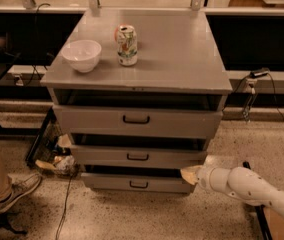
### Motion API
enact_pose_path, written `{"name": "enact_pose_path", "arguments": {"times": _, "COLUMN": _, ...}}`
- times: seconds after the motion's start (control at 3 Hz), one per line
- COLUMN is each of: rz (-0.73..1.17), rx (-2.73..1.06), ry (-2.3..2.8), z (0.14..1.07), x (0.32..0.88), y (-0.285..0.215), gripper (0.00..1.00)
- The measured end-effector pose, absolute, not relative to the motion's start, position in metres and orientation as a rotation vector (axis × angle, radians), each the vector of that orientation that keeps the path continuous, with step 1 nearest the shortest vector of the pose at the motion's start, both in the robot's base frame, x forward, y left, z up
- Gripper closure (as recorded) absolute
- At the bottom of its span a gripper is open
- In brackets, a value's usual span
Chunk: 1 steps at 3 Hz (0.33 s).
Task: Close middle drawer
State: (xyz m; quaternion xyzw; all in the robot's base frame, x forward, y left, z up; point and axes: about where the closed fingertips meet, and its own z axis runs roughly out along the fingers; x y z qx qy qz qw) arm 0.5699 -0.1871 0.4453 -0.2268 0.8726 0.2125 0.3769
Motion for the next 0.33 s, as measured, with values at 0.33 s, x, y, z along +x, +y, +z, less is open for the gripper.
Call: {"name": "enact_pose_path", "arguments": {"times": 0.33, "rz": 0.552, "rx": -0.529, "ry": 2.254, "z": 0.4646, "x": 0.5392, "y": -0.2061, "gripper": 1.00}}
